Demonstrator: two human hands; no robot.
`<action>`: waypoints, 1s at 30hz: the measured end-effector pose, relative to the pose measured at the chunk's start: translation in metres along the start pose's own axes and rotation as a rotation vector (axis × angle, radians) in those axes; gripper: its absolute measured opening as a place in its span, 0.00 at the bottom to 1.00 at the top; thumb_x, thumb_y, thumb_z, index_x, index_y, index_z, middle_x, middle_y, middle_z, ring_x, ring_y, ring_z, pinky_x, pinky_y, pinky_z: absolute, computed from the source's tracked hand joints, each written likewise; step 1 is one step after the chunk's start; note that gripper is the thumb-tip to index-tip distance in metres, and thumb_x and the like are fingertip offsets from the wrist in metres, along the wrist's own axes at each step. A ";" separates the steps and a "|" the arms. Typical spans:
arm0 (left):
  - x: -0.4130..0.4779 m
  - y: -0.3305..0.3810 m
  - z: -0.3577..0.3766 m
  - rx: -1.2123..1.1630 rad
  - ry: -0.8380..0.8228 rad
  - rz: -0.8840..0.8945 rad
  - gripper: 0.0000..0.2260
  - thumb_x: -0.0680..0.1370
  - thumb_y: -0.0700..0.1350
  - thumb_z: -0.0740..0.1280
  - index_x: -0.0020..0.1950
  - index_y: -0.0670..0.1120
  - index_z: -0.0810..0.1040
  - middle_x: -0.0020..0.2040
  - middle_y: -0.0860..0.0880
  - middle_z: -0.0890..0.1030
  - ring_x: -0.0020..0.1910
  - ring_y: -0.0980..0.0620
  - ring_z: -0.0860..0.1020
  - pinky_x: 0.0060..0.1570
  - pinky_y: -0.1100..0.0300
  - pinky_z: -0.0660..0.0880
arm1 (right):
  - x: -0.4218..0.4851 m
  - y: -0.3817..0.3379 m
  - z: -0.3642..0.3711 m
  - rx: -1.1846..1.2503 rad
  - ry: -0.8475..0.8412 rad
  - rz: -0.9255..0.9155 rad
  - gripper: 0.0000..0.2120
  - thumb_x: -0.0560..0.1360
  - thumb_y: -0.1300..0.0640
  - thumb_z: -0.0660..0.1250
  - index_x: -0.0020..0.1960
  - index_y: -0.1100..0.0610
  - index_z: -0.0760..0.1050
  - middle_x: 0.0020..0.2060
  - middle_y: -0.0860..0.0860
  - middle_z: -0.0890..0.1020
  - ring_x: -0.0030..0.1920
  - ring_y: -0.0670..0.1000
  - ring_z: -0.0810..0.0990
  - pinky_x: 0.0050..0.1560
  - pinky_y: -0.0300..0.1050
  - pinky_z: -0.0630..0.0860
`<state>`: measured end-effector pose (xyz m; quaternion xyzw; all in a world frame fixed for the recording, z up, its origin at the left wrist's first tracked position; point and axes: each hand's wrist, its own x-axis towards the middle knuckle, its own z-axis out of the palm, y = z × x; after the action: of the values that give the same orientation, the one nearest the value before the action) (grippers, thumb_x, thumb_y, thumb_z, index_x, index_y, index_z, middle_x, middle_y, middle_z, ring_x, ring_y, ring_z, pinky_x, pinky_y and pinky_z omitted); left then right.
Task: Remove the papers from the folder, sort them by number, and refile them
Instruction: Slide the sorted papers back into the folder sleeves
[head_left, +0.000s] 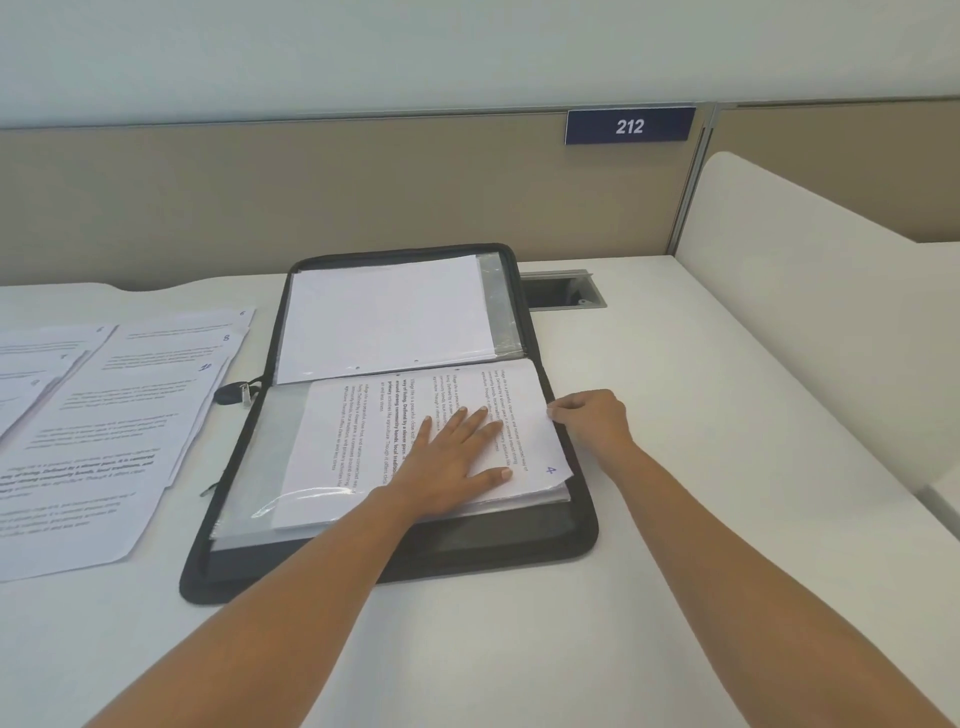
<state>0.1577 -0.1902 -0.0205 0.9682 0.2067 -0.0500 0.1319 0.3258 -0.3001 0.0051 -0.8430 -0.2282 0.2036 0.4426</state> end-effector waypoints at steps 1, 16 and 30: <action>0.000 0.000 0.000 0.000 0.001 -0.002 0.33 0.76 0.68 0.49 0.77 0.56 0.46 0.78 0.54 0.42 0.76 0.55 0.40 0.73 0.46 0.36 | -0.001 -0.002 0.001 -0.044 0.000 -0.009 0.09 0.74 0.59 0.67 0.52 0.59 0.82 0.50 0.53 0.83 0.50 0.53 0.79 0.48 0.40 0.72; -0.003 0.002 -0.002 -0.047 0.010 -0.014 0.30 0.79 0.63 0.51 0.77 0.55 0.46 0.78 0.54 0.43 0.76 0.55 0.40 0.73 0.47 0.36 | -0.010 -0.020 0.011 -0.121 -0.107 0.001 0.15 0.76 0.56 0.64 0.53 0.67 0.79 0.55 0.61 0.80 0.55 0.60 0.78 0.55 0.49 0.75; -0.003 0.001 0.001 -0.094 0.031 -0.018 0.35 0.73 0.68 0.46 0.77 0.54 0.47 0.78 0.54 0.45 0.76 0.55 0.42 0.73 0.47 0.36 | -0.022 -0.035 0.019 -0.115 -0.290 -0.015 0.15 0.76 0.52 0.66 0.55 0.62 0.80 0.54 0.57 0.81 0.50 0.53 0.77 0.52 0.43 0.72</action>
<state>0.1556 -0.1921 -0.0212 0.9597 0.2194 -0.0263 0.1736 0.2904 -0.2822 0.0278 -0.8268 -0.3075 0.3066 0.3576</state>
